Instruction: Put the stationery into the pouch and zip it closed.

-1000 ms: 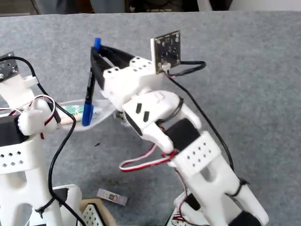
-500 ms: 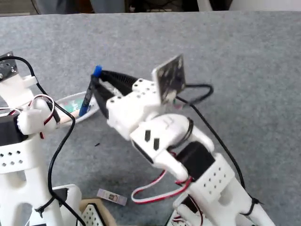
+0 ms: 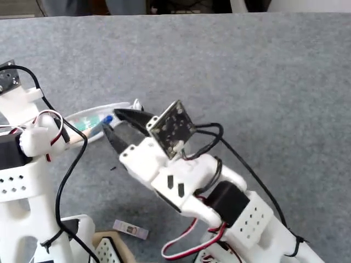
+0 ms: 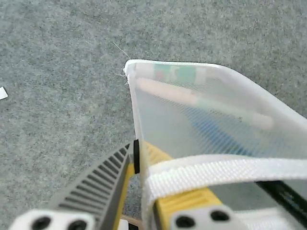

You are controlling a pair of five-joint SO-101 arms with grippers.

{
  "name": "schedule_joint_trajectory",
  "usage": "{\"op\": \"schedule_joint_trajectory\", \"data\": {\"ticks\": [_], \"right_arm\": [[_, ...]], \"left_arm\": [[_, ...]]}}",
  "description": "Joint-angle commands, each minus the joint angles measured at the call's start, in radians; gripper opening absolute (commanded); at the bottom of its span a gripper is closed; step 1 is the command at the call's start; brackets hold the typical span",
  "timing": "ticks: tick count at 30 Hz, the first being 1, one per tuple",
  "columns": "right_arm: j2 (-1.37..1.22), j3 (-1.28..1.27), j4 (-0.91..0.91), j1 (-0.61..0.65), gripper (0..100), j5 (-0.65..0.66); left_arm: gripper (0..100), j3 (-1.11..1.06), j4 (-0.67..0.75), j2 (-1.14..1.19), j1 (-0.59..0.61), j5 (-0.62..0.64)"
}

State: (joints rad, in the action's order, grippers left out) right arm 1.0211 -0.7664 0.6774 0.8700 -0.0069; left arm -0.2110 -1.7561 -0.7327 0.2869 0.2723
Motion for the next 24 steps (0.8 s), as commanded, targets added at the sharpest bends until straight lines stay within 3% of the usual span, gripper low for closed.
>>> {"op": "schedule_joint_trajectory", "data": {"ticks": [1,4,13,20,24], "right_arm": [[0.031,0.039,0.12,0.029,31.3,0.006],[0.054,0.09,0.218,0.032,36.6,0.005],[0.101,0.137,0.671,0.031,36.7,-0.032],[0.007,-0.053,0.686,0.041,36.7,-0.175],[-0.133,-0.124,0.687,0.117,36.7,-0.232]], "left_arm": [[3,0.028,0.0,0.005,0.012,-0.003],[3,0.028,0.0,0.005,0.013,-0.003],[3,0.028,0.02,0.005,0.096,-0.003],[3,0.03,0.017,0.005,0.188,-0.002],[3,0.03,0.014,0.003,0.255,-0.005]]}}
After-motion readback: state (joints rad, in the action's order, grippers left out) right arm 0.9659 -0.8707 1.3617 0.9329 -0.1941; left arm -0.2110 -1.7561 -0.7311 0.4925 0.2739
